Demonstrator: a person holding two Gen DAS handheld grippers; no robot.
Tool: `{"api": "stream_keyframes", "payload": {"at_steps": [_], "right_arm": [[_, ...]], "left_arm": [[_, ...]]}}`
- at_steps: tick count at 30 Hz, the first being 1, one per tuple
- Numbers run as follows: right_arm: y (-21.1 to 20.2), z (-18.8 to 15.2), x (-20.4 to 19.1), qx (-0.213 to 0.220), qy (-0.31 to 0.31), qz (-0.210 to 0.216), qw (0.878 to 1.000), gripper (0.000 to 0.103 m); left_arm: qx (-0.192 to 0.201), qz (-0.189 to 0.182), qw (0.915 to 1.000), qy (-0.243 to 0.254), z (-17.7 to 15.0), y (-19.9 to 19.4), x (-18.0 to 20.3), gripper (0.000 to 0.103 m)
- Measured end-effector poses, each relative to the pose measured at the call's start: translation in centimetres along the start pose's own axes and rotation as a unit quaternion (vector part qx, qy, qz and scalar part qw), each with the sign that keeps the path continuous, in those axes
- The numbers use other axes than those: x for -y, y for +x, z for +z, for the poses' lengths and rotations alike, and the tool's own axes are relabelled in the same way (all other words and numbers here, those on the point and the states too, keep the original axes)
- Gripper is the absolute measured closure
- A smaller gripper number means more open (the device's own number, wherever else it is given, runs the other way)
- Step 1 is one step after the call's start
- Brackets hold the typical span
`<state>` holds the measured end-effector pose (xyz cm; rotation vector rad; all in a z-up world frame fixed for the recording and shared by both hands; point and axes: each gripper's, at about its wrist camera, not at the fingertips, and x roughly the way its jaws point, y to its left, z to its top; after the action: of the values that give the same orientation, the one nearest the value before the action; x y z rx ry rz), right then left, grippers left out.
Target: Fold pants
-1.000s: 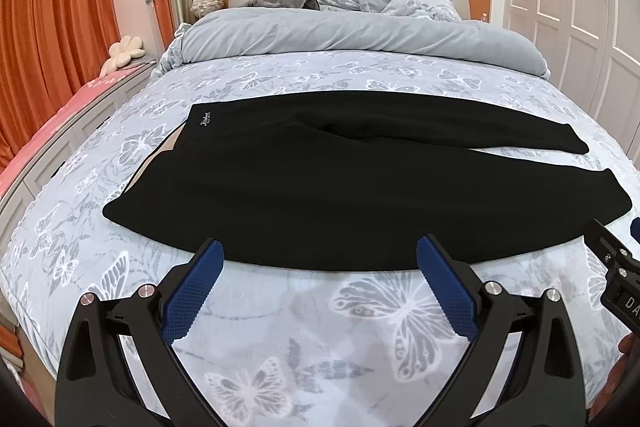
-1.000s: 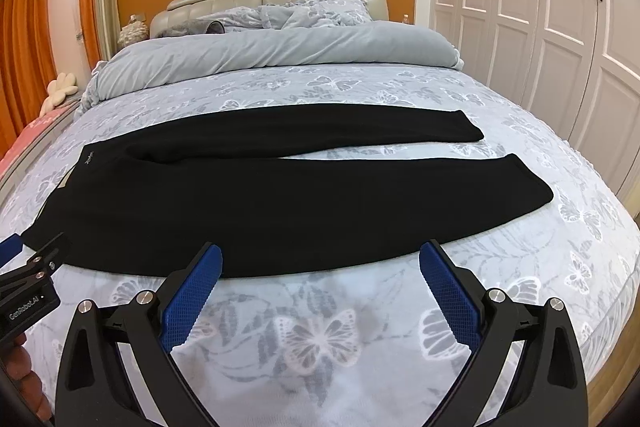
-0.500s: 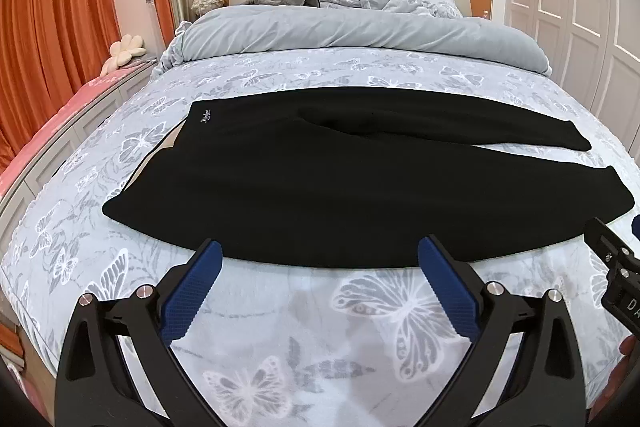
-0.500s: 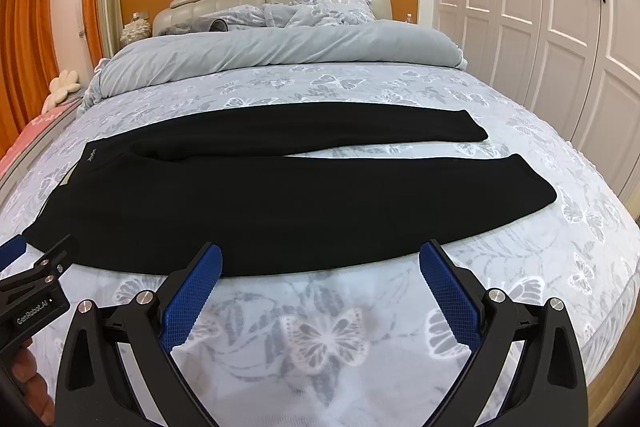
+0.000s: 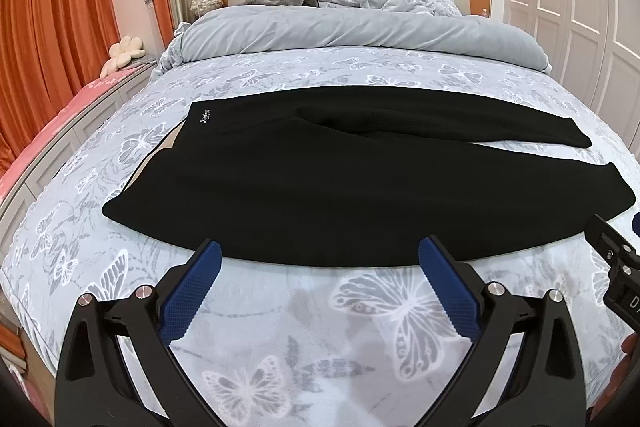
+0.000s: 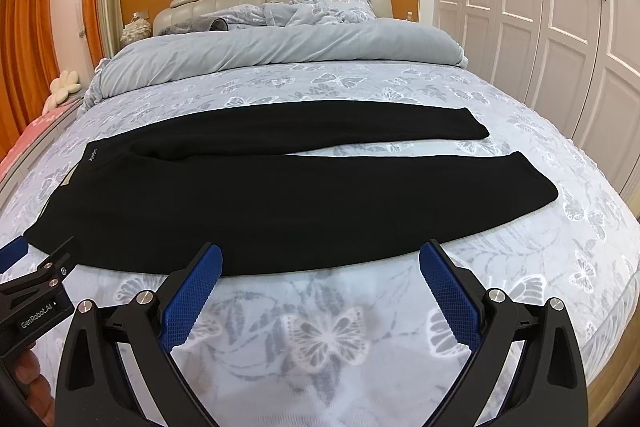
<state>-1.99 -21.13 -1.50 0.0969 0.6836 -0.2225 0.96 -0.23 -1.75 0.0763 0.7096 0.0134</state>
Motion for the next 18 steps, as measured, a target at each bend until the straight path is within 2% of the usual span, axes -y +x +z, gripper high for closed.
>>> {"api": "stream_keyframes", "payload": {"at_steps": [18], "right_arm": [[0.08,-0.14,-0.05,-0.001,0.000,0.001,1.000,0.006]], "left_arm": [[-0.001,0.000,1.0000,0.000,-0.03,0.04,0.05,0.006]]}}
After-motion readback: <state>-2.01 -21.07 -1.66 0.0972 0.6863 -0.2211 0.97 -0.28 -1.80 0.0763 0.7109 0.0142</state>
